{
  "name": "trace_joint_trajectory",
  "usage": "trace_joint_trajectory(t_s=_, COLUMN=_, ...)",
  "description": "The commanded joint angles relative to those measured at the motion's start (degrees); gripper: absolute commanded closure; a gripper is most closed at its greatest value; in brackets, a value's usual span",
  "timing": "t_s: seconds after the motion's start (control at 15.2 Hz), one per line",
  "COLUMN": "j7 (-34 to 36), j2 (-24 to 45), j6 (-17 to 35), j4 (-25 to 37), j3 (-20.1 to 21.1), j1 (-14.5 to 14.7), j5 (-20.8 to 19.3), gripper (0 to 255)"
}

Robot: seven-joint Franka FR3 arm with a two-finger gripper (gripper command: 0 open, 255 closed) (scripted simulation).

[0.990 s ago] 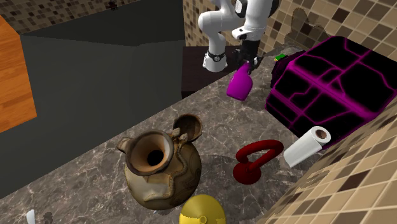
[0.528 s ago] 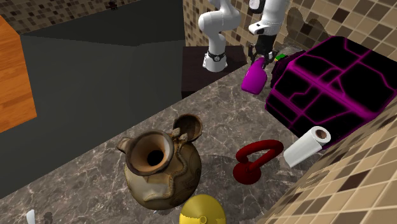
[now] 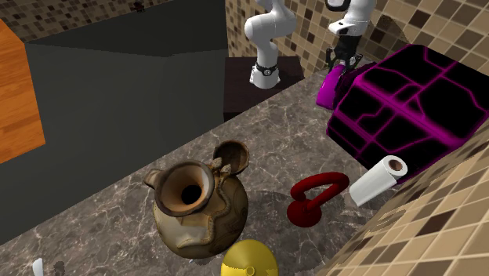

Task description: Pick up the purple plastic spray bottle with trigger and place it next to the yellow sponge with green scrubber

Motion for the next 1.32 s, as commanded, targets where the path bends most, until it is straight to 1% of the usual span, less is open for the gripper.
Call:
trace_joint_trajectory(t_s=0.0, j7=3.2, j2=1.0, j6=-0.4, j4=2.0, j3=2.8, j1=0.8, j5=0.7, gripper=255)
trace_joint_trajectory(t_s=0.2, j7=8.0, j2=3.6, j6=-0.7, j4=5.3, j3=7.3, j1=1.0, j5=1.3, gripper=255)
trace_joint_trajectory(t_s=0.4, j7=12.9, j2=6.7, j6=-0.9, j4=9.1, j3=12.0, j1=0.4, j5=1.1, gripper=255)
trace_joint_trajectory(t_s=0.59, j7=18.0, j2=10.2, j6=-1.2, j4=13.4, j3=17.1, j1=-0.9, j5=0.1, gripper=255)
trace_joint_trajectory(t_s=0.79, j7=23.5, j2=14.3, j6=-1.5, j4=18.1, j3=22.8, j1=-3.3, j5=-1.9, gripper=255)
trace_joint_trajectory(t_s=0.92, j7=27.4, j2=17.5, j6=-1.8, j4=21.5, j3=27.3, j1=-5.6, j5=-4.0, gripper=255)
trace_joint_trajectory(t_s=1.06, j7=31.9, j2=21.2, j6=-2.2, j4=25.2, j3=32.7, j1=-8.7, j5=-6.9, gripper=255)
trace_joint_trajectory(t_s=1.19, j7=37.3, j2=26.0, j6=-2.8, j4=29.1, j3=39.6, j1=-13.1, j5=-11.4, gripper=255)
trace_joint_trajectory(t_s=1.25, j7=40.6, j2=29.1, j6=-3.2, j4=31.2, j3=44.6, j1=-16.6, j5=-14.6, gripper=255)
